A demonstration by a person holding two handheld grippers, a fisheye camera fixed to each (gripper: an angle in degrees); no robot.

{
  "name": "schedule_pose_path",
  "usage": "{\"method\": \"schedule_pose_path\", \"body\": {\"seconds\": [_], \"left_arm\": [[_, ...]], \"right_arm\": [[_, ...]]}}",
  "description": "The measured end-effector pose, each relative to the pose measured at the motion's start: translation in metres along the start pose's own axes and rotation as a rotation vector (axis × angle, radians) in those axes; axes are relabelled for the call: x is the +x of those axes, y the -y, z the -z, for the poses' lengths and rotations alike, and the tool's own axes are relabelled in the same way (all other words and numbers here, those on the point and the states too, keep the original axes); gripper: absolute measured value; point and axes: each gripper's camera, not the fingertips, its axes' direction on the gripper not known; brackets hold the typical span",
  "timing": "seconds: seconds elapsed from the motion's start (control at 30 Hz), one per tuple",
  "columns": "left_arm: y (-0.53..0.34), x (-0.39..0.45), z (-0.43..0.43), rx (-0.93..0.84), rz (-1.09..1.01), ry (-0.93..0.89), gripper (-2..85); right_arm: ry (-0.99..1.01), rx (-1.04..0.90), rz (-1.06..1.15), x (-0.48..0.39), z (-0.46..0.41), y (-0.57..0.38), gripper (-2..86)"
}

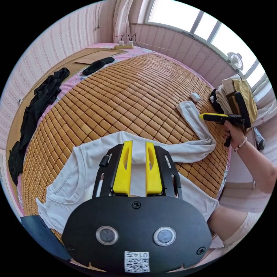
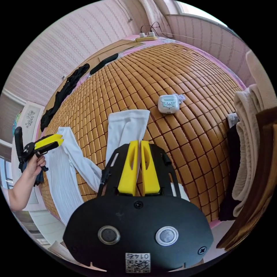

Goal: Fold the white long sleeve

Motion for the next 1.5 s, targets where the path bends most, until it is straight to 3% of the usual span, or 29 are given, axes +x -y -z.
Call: {"method": "schedule_pose_path", "body": {"seconds": [0.03, 0.2, 0.33, 0.47, 0.6, 0.73, 0.93, 1.07, 1.3, 1.5], "left_arm": [[0.001, 0.002, -0.015, -0.064, 0.002, 0.000, 6.2], [-0.003, 0.010, -0.013, -0.039, -0.045, 0.013, -0.4], [-0.010, 0.011, 0.018, 0.069, -0.045, -0.019, -0.9], [-0.009, 0.011, 0.040, 0.156, -0.036, -0.049, -0.9], [0.006, 0.009, 0.024, 0.145, -0.022, -0.026, -0.8], [0.019, 0.005, -0.008, 0.005, 0.020, 0.035, 0.4], [0.006, 0.000, 0.025, 0.101, 0.021, 0.059, 1.0], [0.007, -0.010, -0.002, -0.018, 0.042, 0.056, 1.2], [-0.010, -0.021, 0.020, 0.033, 0.093, 0.027, 3.9], [-0.091, -0.020, 0.099, 0.187, 0.147, 0.015, 5.0]], "right_arm": [[-0.005, -0.013, 0.012, -0.002, 0.002, -0.003, 0.5], [0.012, 0.053, -0.005, 0.005, 0.072, -0.078, -0.7], [0.032, 0.097, -0.069, 0.009, 0.145, -0.135, -0.4], [-0.095, 0.067, -0.064, 0.016, 0.177, -0.146, -0.2], [-0.127, 0.005, -0.083, 0.044, 0.137, -0.108, -0.1], [-0.223, -0.090, -0.108, 0.050, 0.093, -0.094, -0.1], [-0.236, -0.045, -0.183, 0.042, 0.083, -0.116, -0.1], [-0.293, -0.050, -0.258, 0.053, 0.062, -0.120, 0.0], [-0.306, -0.031, -0.250, 0.040, 0.057, -0.114, -0.7], [-0.308, -0.087, -0.116, -0.024, 0.059, -0.124, -0.8]]}}
